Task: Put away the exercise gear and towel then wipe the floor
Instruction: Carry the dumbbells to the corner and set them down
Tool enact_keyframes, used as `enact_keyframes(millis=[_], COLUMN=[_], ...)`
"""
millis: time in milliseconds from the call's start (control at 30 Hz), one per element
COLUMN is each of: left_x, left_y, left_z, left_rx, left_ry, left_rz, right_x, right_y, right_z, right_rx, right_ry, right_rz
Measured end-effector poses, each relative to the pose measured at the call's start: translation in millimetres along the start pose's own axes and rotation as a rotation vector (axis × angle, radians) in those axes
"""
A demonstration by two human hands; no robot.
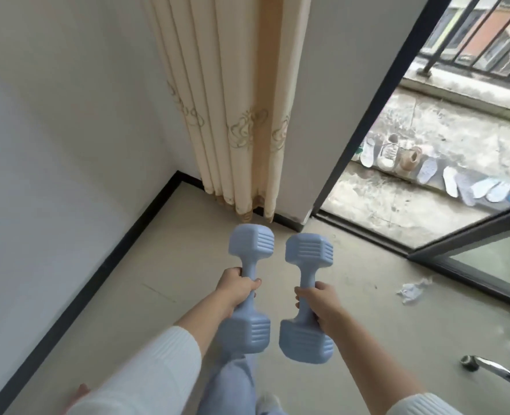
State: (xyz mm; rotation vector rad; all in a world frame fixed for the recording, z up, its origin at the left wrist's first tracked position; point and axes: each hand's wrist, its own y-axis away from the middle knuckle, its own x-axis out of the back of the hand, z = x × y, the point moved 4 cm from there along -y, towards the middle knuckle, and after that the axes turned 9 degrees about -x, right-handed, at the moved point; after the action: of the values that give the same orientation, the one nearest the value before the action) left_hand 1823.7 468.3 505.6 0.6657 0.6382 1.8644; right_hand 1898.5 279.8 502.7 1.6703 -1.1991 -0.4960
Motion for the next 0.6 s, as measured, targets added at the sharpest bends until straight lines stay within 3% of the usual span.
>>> enact_keyframes(millis=[267, 600], left_x=[-27.8, -67.8], left_y=[-252.0, -488.3], left_z=[-16.9, -148.1], left_rx=[0.054, 0.02], left_ry=[-0.205, -0.297], left_rz=[0.001, -0.044], right_x=[-38.4, -83.3], right_y=[-232.1, -491.4], right_z=[-39.8, 11.0], right_rx=[-0.085, -0.114], right_ry=[-0.113, -0.216], right_rz=[0.054, 0.01])
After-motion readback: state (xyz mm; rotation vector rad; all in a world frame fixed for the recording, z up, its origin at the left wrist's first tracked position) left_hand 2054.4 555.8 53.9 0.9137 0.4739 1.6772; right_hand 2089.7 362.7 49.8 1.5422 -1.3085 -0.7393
